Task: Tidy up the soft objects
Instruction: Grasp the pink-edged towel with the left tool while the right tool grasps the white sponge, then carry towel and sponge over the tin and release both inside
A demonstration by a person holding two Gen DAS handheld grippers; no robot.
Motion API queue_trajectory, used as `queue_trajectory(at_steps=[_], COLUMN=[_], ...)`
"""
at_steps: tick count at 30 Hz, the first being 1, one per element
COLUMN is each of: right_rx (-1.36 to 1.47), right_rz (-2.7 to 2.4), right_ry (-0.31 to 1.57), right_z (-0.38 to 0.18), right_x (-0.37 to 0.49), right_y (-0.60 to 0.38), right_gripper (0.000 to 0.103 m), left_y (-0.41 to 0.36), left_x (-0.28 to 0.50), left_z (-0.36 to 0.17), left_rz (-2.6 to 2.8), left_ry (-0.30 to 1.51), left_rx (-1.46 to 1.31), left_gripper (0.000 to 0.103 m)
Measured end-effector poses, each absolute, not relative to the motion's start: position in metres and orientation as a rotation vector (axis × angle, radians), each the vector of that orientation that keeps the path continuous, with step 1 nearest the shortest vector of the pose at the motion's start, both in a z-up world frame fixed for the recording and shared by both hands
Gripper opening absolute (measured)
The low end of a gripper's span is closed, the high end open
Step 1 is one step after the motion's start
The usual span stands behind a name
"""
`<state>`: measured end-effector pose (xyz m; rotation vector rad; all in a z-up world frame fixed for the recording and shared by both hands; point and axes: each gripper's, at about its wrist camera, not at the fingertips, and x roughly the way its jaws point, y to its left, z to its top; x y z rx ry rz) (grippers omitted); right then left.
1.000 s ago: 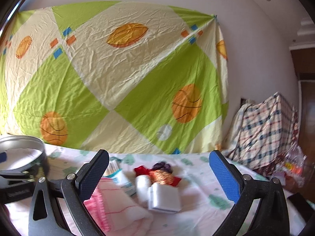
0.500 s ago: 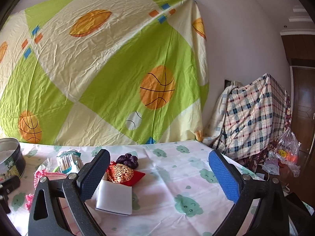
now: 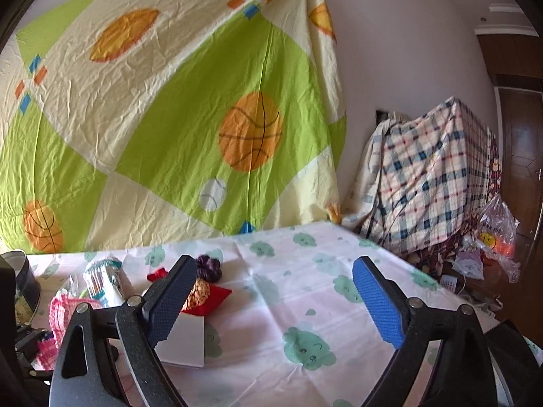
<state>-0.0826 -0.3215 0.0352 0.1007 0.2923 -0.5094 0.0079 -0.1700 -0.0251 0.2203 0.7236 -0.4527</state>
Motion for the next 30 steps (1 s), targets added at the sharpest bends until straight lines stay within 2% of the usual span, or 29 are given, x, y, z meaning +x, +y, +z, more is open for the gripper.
queue_trajectory(at_steps=[1, 2, 5, 15, 24, 28, 30], right_rx=[0.119, 0.146, 0.219, 0.514, 0.477, 0.413, 0.401], right_rz=[-0.494, -0.468, -0.374, -0.120, -0.102, -0.090, -0.097], right_ry=[0.312, 0.337, 0.427, 0.725, 0.699, 0.757, 0.778], right_z=[0.033, 0.031, 0.020, -0.030, -0.024, -0.029, -0.032], right_x=[-0.080, -0.077, -0.066, -0.017, -0.014, -0.002, 0.002], right_y=[-0.323, -0.326, -0.332, -0.343, -0.324, -0.311, -0.309], right_gripper=[0.095, 0.095, 0.095, 0.095, 0.095, 0.095, 0.078], left_y=[-0.169, -0.167, -0.154, -0.104, -0.049, -0.026, -0.015], left_x=[0.006, 0.005, 0.001, -0.021, -0.021, -0.017, -0.017], left_z=[-0.025, -0.023, -0.015, 0.022, 0.043, 0.048, 0.049], left_rz=[-0.458, -0.468, -0.506, -0.526, -0.393, -0.354, -0.343], left_ry=[0.717, 0.710, 0.666, 0.496, 0.418, 0.403, 0.399], left_rx=[0.216, 0.204, 0.140, -0.009, -0.024, -0.044, -0.059], left_gripper=[0.019, 0.015, 0.013, 0.013, 0.013, 0.013, 0.013])
